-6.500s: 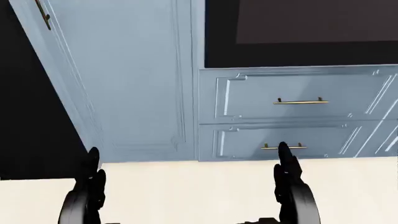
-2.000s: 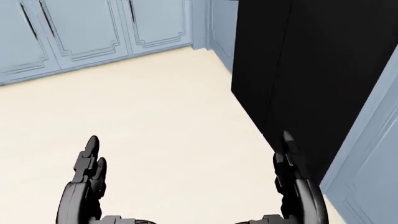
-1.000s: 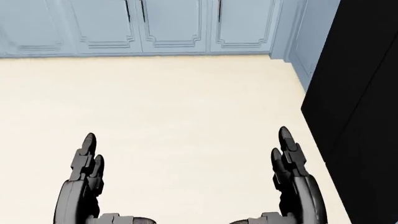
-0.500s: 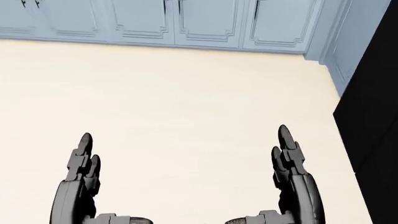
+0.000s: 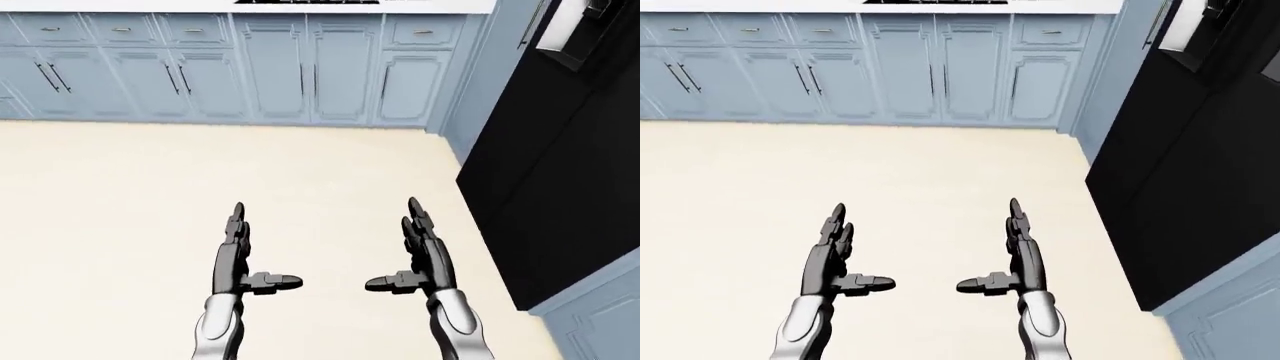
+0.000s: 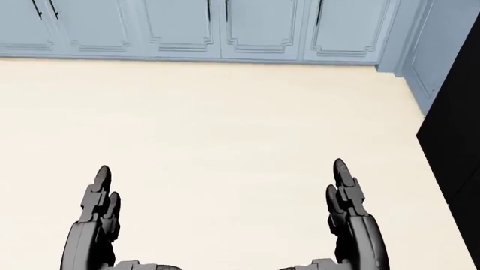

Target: Navigate to the hood.

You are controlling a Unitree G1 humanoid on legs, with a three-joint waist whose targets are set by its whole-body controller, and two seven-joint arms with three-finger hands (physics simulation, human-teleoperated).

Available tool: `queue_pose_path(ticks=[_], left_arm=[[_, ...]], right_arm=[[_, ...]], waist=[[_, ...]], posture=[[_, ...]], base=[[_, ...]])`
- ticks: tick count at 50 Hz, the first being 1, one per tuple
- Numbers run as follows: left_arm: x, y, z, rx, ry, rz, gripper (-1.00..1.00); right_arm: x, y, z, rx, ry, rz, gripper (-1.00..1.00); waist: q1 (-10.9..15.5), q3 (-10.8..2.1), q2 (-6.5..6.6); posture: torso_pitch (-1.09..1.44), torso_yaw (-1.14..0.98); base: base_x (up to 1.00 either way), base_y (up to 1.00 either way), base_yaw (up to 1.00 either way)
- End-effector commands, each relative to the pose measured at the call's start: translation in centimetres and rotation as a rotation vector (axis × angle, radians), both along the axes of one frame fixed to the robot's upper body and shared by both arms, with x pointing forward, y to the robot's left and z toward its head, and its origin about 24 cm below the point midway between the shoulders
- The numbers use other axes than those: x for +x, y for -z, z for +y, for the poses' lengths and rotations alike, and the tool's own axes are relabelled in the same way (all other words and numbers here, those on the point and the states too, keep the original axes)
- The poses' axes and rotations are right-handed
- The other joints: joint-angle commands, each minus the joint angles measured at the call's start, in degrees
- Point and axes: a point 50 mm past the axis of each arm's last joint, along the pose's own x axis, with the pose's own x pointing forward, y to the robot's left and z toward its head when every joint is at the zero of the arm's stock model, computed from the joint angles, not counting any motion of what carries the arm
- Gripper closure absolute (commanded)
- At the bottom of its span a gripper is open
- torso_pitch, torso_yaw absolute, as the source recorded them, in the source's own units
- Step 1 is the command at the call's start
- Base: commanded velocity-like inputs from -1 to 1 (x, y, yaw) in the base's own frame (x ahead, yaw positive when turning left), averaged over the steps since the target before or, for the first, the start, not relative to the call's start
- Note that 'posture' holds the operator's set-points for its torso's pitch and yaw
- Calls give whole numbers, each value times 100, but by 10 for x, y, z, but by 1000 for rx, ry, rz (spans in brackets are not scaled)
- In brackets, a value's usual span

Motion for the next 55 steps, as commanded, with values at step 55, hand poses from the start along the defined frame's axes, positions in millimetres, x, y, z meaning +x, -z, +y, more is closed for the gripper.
queue_pose_path(ticks=[55], left_arm=[[6,-19,-5,-2,25,-101,-100]], right_arm=[[4,-22,0,-8,-10,-111,-100]], waist=[[-68,70,-164]], posture=[[0,0]], base=[[3,28,0]])
